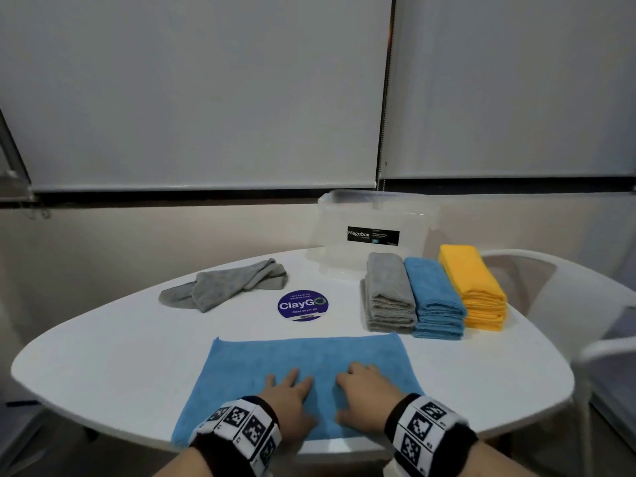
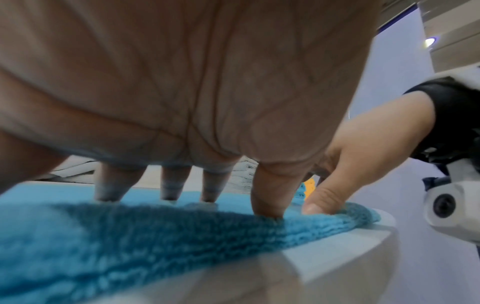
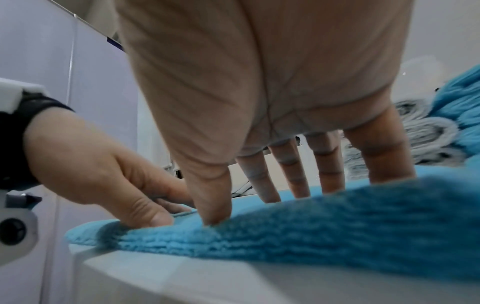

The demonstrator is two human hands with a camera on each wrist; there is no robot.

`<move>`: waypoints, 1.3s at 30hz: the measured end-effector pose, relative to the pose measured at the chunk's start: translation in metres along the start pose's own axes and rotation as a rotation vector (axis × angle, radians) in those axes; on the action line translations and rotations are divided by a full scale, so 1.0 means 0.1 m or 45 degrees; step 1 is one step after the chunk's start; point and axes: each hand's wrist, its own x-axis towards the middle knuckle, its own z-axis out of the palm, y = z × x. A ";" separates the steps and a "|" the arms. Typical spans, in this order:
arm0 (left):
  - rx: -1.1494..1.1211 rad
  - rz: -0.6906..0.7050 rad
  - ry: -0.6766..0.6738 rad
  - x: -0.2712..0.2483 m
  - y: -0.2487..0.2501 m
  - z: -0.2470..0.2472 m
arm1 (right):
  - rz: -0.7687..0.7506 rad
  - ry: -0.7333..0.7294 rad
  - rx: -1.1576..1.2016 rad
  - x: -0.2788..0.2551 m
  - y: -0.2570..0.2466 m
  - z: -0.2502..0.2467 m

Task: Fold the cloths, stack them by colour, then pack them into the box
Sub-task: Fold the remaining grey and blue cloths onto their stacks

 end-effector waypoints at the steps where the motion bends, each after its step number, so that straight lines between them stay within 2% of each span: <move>1: -0.014 -0.022 -0.013 -0.03 -0.01 -0.02 | 0.017 -0.003 -0.010 -0.03 0.06 0.00; 11: -0.126 0.070 0.067 0.19 0.29 0.13 | 0.160 0.016 0.039 -0.35 0.79 0.02; 17: -0.159 -0.136 0.142 0.15 -0.18 0.13 | 0.194 0.057 0.053 -0.50 1.08 0.00; 20: -0.197 -0.136 0.160 0.13 -0.42 0.10 | 0.207 0.097 0.135 -0.57 1.22 0.00; 23: -0.151 -0.098 0.155 0.10 -0.48 0.03 | 0.223 0.130 0.233 -0.64 1.33 -0.01; 26: -0.147 -0.135 0.144 0.09 -0.48 -0.07 | 0.251 0.174 0.320 -0.67 1.40 0.01; 30: -0.256 -0.237 0.126 0.14 -0.57 -0.19 | 0.333 0.203 0.405 -0.64 1.46 0.01; 33: -0.315 -0.313 0.147 0.20 -0.64 -0.26 | 0.411 0.302 0.550 -0.57 1.54 0.02; 36: -0.391 -0.347 0.196 0.28 -0.72 -0.30 | 0.509 0.391 0.767 -0.50 1.62 0.00; 39: -0.480 -0.338 0.179 0.40 -0.79 -0.30 | 0.581 0.401 0.812 -0.42 1.67 0.02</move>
